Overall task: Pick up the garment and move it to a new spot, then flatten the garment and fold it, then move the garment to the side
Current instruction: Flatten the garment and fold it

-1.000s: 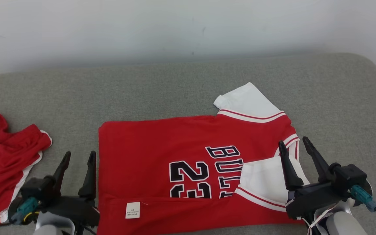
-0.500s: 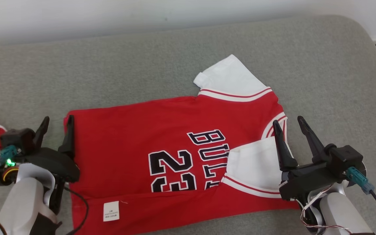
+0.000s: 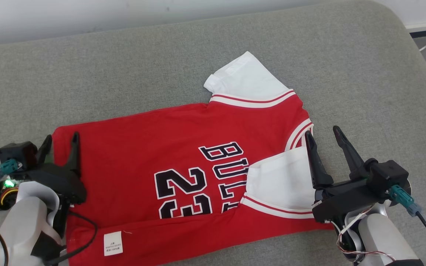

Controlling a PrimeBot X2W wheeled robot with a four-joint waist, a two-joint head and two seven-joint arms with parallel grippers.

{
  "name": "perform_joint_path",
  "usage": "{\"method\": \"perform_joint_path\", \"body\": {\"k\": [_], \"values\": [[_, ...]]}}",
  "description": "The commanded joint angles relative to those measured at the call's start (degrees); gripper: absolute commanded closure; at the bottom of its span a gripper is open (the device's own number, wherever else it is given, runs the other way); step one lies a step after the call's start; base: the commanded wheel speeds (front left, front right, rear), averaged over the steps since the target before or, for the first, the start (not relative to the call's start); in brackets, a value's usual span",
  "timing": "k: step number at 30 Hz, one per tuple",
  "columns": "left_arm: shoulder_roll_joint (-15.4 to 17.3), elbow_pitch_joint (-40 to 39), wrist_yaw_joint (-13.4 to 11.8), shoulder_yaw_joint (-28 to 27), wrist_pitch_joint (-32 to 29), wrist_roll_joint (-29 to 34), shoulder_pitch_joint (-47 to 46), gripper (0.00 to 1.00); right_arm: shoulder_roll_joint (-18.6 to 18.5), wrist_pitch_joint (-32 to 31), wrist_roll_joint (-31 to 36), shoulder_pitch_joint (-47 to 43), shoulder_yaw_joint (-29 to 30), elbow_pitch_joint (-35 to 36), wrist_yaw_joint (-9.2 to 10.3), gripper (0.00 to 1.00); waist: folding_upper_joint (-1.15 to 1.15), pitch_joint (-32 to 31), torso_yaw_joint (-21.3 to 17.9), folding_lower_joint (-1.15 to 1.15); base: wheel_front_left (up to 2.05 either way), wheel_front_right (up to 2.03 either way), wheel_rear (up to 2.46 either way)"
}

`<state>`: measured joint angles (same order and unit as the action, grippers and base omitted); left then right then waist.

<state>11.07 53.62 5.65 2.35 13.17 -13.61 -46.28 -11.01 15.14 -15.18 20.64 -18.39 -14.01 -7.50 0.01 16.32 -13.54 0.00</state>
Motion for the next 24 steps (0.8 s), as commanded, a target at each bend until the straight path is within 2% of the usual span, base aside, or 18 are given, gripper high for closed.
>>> {"method": "perform_joint_path", "body": {"k": [1,2,3,7,11,18,24], "values": [[0.45,1.12,0.26,0.28,0.48,-0.12,-0.87,0.52,0.09,0.05,0.46,0.68,-0.21,0.00,0.02,0.00,-0.01,0.19,-0.13,0.00,0.00,0.00,0.00],[0.60,1.60,0.38,0.50,0.69,-0.02,-1.28,0.70,0.05,0.06,0.49,0.81,-0.22,-0.03,0.02,0.00,-0.01,0.27,-0.15,0.00,0.00,0.00,0.00],[0.71,2.01,0.45,0.76,0.85,0.24,-1.74,1.00,-0.01,0.06,0.50,0.90,-0.20,-0.07,0.02,0.00,-0.01,0.34,-0.12,0.00,0.00,0.00,0.00],[0.57,3.19,0.62,1.25,1.57,0.47,-2.59,1.00,-0.29,0.06,0.61,1.08,-0.18,-0.52,0.02,0.00,-0.01,0.37,0.44,0.00,0.00,0.00,0.00],[-0.12,1.01,0.73,1.53,2.06,0.65,-2.48,1.00,-1.21,0.06,0.59,2.38,-0.44,-1.18,0.02,0.00,-0.01,0.34,1.85,0.00,0.00,0.00,0.00],[-1.26,-8.92,1.03,1.54,2.05,1.19,0.22,1.00,-3.62,-3.39,-1.83,9.96,-0.90,-5.55,0.02,0.00,-0.01,2.14,4.26,0.00,0.00,0.00,0.00],[-2.10,-18.01,1.02,2.89,2.05,2.76,1.59,1.00,-5.50,-10.19,-5.71,22.29,-2.52,-15.16,0.02,0.00,-0.01,5.18,6.28,0.00,0.00,0.00,0.00]]}}
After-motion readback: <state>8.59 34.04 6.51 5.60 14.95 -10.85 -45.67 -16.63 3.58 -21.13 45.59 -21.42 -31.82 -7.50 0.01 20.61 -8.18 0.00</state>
